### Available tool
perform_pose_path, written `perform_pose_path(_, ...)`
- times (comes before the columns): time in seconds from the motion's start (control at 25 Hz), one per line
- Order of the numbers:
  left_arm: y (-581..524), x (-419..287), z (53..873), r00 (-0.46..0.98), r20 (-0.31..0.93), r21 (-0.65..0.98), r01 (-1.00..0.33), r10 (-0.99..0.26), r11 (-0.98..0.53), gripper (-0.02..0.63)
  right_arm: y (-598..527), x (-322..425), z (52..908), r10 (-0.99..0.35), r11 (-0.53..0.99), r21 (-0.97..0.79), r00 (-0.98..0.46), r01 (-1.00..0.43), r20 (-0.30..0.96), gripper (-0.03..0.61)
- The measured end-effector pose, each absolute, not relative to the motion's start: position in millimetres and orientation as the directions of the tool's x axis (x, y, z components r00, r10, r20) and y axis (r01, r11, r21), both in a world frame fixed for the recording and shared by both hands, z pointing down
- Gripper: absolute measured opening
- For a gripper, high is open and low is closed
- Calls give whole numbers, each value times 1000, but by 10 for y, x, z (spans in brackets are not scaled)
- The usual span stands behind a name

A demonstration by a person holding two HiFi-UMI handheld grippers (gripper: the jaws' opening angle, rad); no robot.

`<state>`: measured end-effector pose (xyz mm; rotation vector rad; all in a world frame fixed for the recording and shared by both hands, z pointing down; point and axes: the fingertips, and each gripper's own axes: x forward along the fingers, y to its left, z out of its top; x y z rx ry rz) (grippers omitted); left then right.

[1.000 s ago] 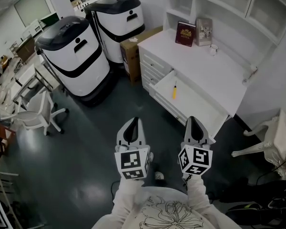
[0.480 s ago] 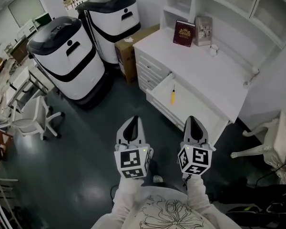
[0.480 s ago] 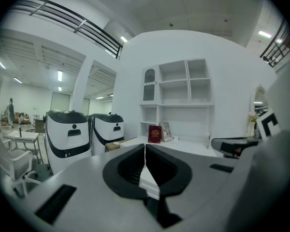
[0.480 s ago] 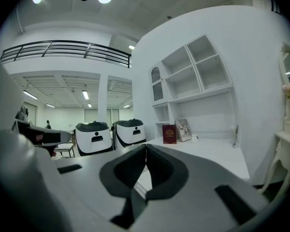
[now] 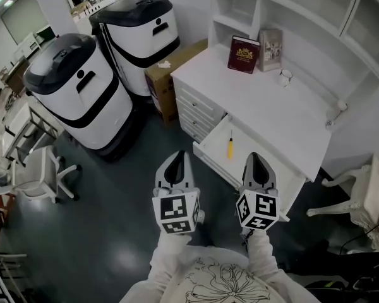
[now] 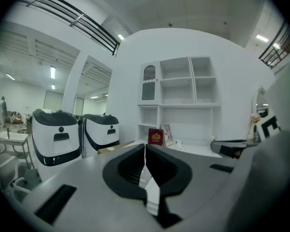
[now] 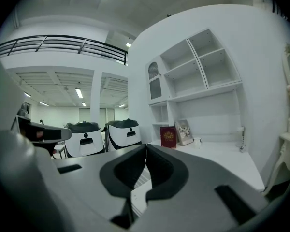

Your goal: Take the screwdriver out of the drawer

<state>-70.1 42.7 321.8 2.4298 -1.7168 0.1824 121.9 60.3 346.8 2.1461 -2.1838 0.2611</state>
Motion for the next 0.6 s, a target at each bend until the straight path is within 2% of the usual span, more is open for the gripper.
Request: perform_pose_path(0.6, -796, -816, 3348, 403, 210, 86, -915, -891, -393, 8, -536, 1083, 3639, -979, -49, -78, 32, -996, 201, 3)
